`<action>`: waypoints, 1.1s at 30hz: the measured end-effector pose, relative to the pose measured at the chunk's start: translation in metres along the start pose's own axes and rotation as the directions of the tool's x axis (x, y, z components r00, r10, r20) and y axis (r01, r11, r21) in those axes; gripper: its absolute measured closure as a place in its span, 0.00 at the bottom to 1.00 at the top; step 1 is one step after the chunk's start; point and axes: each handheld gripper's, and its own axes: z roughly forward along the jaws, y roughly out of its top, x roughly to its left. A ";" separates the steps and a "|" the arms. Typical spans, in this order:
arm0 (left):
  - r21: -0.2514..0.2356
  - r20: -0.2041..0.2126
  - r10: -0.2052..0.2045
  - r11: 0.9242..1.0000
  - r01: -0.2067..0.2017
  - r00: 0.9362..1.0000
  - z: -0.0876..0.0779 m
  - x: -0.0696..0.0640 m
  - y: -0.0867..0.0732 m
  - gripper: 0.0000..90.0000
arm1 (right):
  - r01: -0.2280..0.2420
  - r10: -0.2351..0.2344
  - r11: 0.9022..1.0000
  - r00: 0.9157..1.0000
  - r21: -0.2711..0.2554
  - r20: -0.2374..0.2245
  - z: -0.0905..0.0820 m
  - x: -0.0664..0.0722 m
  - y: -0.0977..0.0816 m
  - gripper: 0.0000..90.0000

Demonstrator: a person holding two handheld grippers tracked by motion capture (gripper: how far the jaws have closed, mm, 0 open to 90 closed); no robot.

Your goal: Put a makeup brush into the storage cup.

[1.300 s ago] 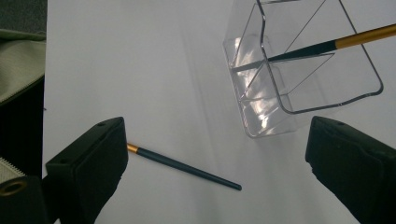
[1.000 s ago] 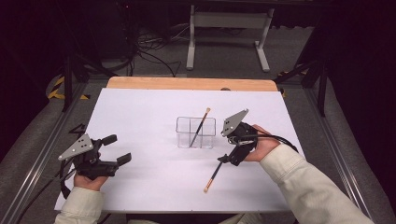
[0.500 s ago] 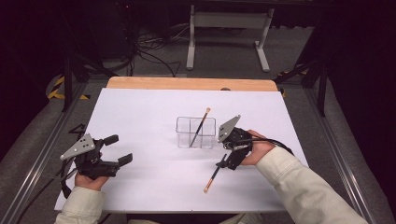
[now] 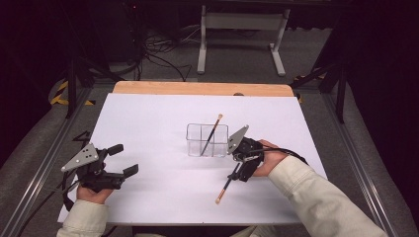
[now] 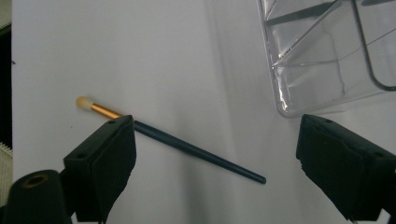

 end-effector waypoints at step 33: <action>0.017 -0.013 0.015 1.000 -0.015 1.000 -0.001 0.000 -0.004 0.06 | 0.044 -0.037 0.992 0.997 0.115 -0.066 0.029 -0.001 -0.001 0.20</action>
